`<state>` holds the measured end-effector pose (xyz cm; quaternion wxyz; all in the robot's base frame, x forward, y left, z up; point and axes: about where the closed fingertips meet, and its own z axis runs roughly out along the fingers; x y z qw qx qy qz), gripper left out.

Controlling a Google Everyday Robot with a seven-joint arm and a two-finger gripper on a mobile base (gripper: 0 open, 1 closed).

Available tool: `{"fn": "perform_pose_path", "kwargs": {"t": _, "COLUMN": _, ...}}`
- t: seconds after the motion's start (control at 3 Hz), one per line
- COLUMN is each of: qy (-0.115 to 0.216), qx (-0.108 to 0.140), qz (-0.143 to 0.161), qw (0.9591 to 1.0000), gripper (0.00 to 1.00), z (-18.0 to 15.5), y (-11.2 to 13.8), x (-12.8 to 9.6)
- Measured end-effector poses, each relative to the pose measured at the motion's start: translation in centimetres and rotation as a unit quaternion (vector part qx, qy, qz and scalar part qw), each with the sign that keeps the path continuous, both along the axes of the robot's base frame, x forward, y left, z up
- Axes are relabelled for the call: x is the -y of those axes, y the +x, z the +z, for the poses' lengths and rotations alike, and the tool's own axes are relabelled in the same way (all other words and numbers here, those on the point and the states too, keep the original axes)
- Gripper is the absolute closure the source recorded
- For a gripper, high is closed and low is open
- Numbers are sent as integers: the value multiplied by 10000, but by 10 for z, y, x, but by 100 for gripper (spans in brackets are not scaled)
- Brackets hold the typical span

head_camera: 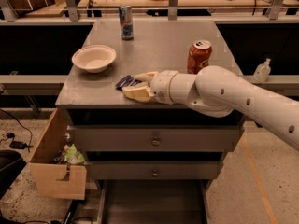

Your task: Place rxbar blueberry into bottom drawer

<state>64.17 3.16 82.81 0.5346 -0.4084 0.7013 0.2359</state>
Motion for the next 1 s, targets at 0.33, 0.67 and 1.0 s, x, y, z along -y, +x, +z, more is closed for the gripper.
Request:
{"fn": "perform_pose_path", "kwargs": {"t": 0.33, "qy": 0, "qx": 0, "qz": 0, "qw": 10000, "gripper": 100, "z": 0, "y": 0, "x": 0}}
{"fn": "perform_pose_path", "kwargs": {"t": 0.67, "qy": 0, "qx": 0, "qz": 0, "qw": 10000, "gripper": 100, "z": 0, "y": 0, "x": 0}}
{"fn": "perform_pose_path", "kwargs": {"t": 1.0, "qy": -1, "qx": 0, "qz": 0, "qw": 10000, "gripper": 100, "z": 0, "y": 0, "x": 0}}
